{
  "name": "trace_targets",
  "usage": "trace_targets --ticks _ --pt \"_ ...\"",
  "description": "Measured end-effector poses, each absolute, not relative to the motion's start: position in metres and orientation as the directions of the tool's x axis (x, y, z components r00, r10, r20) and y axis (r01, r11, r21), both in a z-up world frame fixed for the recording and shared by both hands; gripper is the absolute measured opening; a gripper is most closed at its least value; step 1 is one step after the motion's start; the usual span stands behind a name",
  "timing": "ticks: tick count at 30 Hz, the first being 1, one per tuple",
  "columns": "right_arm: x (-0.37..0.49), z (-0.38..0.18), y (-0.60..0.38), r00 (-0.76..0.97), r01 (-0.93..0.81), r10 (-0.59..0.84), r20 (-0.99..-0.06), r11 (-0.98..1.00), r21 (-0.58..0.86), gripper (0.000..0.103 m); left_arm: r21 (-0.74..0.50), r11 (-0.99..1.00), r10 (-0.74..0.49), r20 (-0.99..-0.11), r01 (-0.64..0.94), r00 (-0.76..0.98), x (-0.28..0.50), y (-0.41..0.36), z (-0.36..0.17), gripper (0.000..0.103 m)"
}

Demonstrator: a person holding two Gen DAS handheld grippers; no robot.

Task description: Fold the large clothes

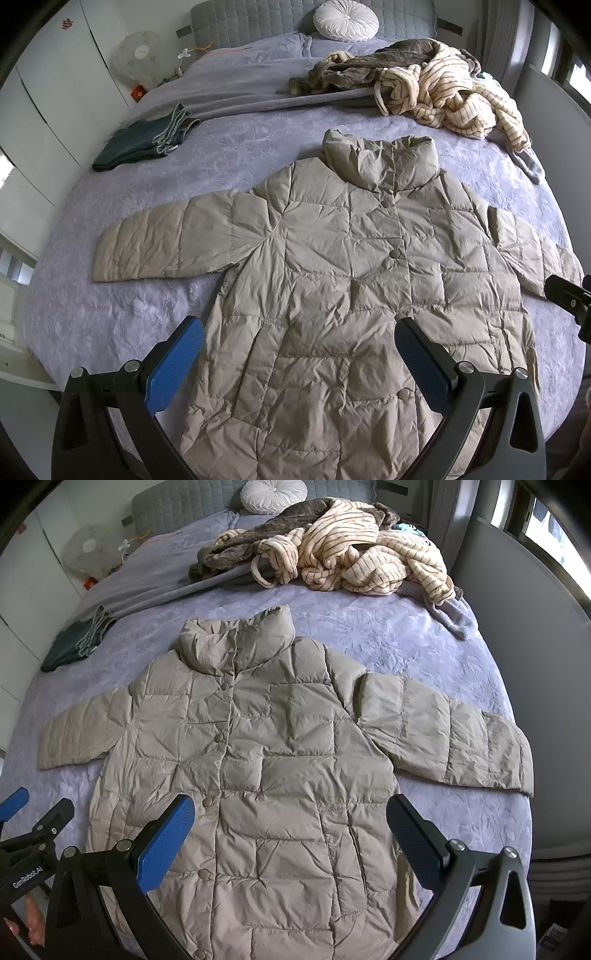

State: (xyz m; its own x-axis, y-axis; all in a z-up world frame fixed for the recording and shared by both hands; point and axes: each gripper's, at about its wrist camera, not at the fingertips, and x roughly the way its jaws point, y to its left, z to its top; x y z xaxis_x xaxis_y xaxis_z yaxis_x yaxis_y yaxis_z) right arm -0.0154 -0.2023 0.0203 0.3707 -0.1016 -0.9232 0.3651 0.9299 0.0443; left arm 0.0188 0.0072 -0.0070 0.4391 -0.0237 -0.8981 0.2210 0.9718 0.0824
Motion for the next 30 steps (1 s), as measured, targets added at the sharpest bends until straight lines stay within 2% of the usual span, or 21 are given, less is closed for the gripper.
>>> trace_targets --ticks 30 --pt "-0.0145 0.0206 -0.2019 0.367 0.360 -0.102 -0.924 0.932 0.040 0.103 0.081 0.972 -0.023 -0.900 0.220 0.434 0.0204 0.0110 -0.0096 0.103"
